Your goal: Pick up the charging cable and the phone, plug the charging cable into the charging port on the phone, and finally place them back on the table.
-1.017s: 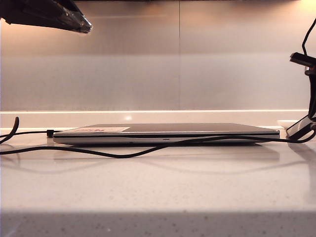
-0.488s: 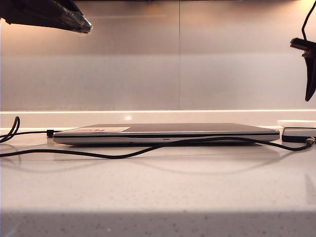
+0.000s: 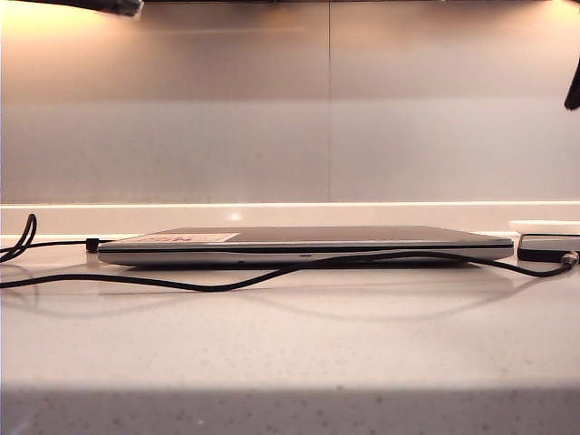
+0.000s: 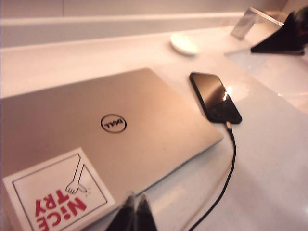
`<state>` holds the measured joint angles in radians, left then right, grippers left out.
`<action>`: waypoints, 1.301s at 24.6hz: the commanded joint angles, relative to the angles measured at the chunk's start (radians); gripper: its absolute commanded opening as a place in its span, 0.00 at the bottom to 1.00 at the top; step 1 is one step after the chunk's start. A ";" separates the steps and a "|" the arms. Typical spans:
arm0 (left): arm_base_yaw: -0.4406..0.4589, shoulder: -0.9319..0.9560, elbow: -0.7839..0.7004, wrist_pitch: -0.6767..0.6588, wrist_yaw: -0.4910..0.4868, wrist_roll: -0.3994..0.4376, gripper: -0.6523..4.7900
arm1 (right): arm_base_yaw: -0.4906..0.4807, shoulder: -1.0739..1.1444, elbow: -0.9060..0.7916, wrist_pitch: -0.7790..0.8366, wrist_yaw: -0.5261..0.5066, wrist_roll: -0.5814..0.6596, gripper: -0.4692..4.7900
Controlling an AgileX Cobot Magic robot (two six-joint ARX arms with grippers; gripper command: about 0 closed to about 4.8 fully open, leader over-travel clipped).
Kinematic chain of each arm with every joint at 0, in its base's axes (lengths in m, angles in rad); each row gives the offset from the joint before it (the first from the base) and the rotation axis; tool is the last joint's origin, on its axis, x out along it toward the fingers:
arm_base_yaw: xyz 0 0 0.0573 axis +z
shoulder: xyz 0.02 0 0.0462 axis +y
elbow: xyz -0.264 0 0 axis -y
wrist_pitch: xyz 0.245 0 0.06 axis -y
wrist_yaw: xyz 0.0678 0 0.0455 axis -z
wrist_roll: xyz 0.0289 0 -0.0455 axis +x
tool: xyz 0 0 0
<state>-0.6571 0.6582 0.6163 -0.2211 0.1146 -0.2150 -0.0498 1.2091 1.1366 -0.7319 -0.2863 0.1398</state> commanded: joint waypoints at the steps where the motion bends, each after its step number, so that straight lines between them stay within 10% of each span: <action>1: 0.001 -0.021 -0.001 -0.013 0.002 0.014 0.11 | 0.027 -0.124 -0.114 0.182 0.004 -0.011 0.08; 32: 0.000 -0.365 -0.352 0.119 0.002 0.039 0.11 | 0.045 -0.692 -0.499 0.212 0.079 -0.065 0.08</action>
<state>-0.6567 0.3061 0.2634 -0.1505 0.1146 -0.1867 -0.0051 0.5186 0.6338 -0.5373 -0.2085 0.0780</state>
